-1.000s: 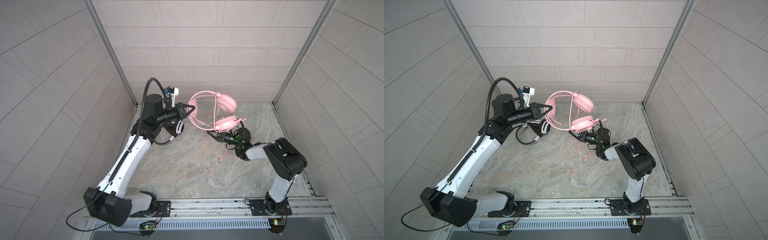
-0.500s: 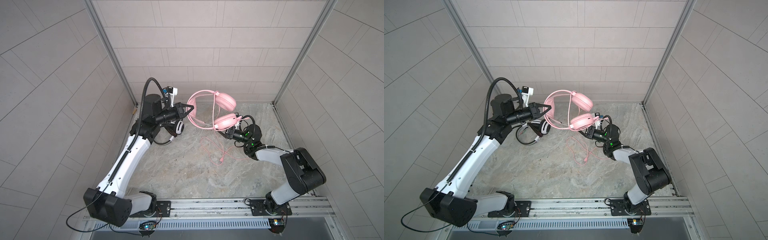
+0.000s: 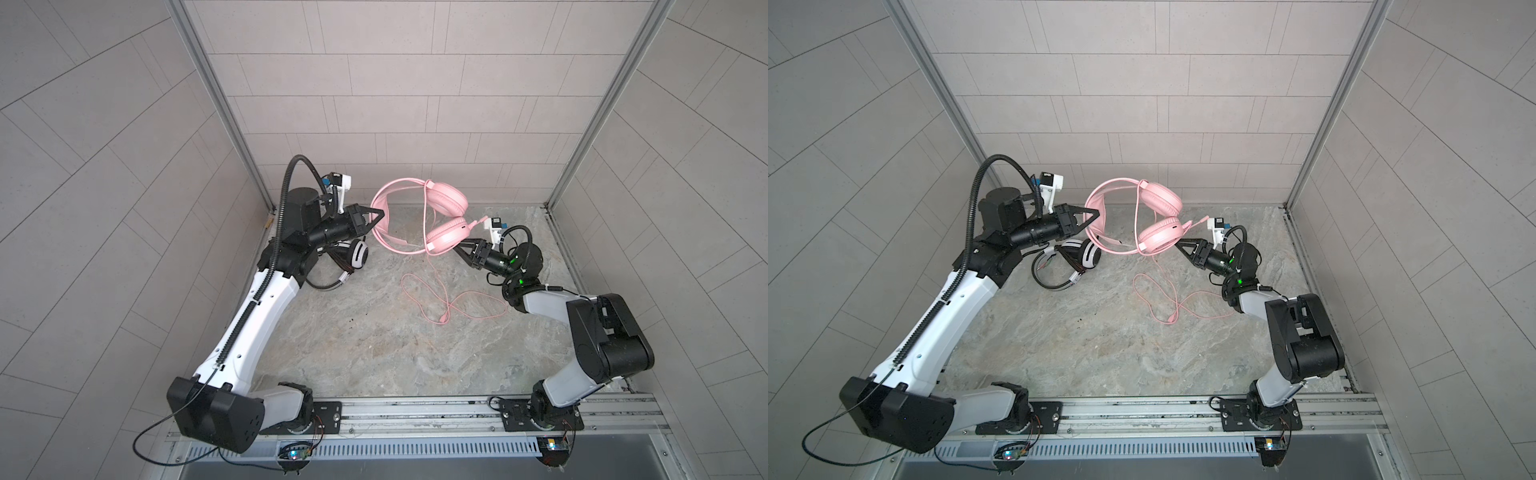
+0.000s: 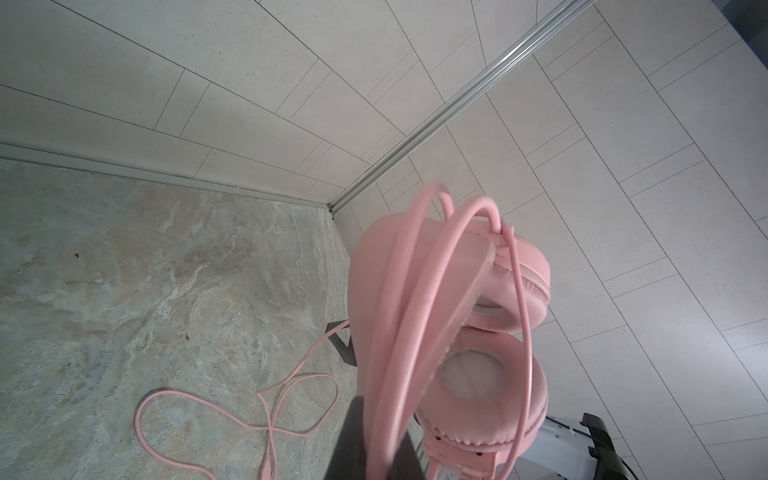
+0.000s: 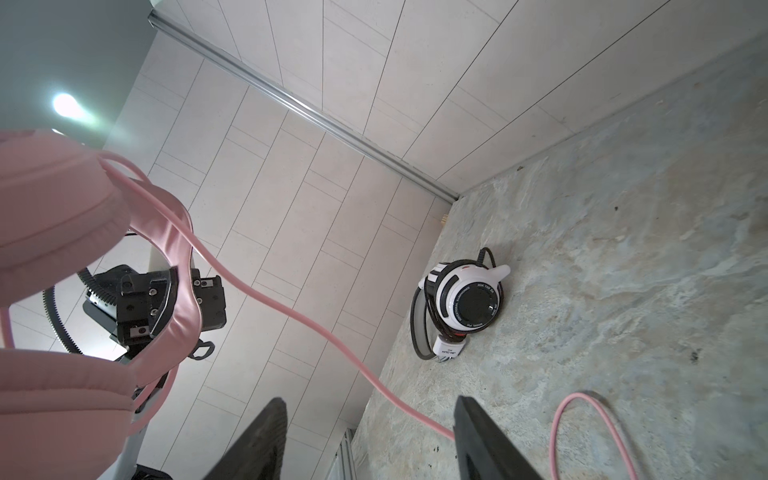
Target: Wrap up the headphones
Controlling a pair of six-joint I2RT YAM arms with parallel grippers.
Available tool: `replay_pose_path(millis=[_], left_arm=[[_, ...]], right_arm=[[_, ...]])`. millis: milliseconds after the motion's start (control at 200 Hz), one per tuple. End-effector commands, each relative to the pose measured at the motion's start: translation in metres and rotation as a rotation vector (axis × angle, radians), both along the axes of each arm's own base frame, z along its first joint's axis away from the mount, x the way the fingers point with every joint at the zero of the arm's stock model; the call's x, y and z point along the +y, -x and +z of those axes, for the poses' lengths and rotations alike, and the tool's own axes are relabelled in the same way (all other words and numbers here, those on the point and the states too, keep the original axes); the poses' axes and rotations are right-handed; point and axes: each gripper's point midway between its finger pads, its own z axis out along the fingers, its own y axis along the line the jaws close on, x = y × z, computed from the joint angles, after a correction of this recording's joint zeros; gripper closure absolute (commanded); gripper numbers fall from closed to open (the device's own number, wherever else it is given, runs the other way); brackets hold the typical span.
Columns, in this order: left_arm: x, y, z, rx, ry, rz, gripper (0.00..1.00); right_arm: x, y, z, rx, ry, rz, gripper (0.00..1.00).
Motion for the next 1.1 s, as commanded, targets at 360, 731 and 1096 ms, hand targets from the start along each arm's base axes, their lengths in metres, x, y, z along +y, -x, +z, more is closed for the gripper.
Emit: replay_pose_path(millis=[360, 731, 1096], left_arm=[[0.001, 0.014, 0.064, -0.135, 0.096, -0.025, 1.0], [0.001, 0.016, 0.066, -0.132, 0.094, -0.031, 1.0], [0.005, 0.013, 0.062, -0.126, 0.1, -0.017, 1.0]], right_arm=[[0.042, 0.027, -0.102, 0.019, 0.341, 0.044, 0.35], [0.04, 0.026, -0.143, 0.057, 0.429, 0.031, 0.35], [0.004, 0.035, -0.135, 0.053, 0.587, -0.071, 0.35]])
